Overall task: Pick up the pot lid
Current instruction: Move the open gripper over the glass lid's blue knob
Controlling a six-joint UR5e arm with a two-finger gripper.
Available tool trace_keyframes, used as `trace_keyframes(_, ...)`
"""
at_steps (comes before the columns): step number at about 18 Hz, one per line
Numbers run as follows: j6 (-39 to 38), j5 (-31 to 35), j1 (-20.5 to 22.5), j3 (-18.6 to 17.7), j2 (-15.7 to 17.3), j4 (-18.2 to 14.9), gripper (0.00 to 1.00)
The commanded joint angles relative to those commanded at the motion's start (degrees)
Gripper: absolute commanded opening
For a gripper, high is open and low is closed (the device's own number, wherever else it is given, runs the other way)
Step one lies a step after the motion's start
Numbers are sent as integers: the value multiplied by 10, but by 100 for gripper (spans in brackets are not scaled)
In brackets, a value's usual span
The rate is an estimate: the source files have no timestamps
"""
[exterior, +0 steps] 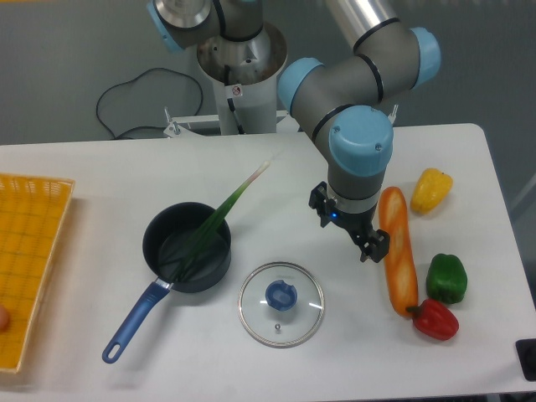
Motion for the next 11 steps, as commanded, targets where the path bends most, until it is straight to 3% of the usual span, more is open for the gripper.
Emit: trace_keyframes(11, -25, -4, -21, -11, 6, 41, 100)
